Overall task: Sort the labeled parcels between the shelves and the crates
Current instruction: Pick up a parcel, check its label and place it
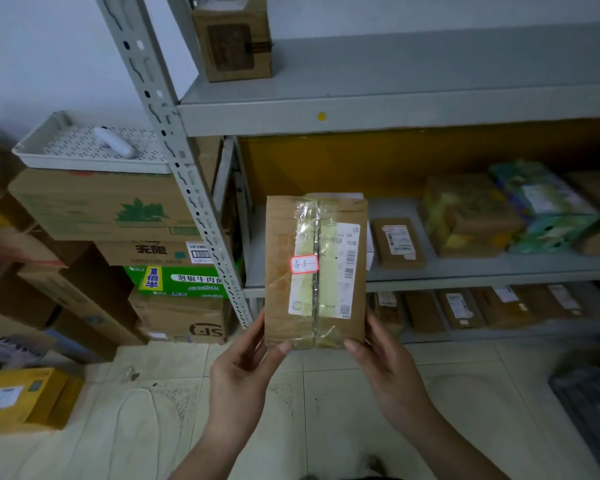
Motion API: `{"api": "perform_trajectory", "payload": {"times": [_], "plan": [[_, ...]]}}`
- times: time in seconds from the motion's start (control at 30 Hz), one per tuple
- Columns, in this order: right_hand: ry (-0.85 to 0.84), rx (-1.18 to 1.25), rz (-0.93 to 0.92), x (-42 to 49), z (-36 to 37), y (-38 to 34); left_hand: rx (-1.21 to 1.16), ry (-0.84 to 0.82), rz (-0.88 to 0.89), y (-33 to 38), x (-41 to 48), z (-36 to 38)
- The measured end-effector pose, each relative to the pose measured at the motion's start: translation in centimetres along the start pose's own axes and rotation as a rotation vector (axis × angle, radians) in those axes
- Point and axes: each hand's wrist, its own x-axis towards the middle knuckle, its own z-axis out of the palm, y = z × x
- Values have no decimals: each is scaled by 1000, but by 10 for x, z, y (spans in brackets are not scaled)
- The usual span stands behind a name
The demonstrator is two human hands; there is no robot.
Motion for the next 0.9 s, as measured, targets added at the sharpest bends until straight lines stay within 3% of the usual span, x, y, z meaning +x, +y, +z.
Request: {"api": "perform_trajectory", "payload": {"times": [0.33, 0.9], "plan": [[200, 26, 30, -28, -78, 18, 47, -194, -16, -4, 4, 85], [681, 54, 151, -119, -339, 76, 147, -672, -75, -50, -20, 389]]}}
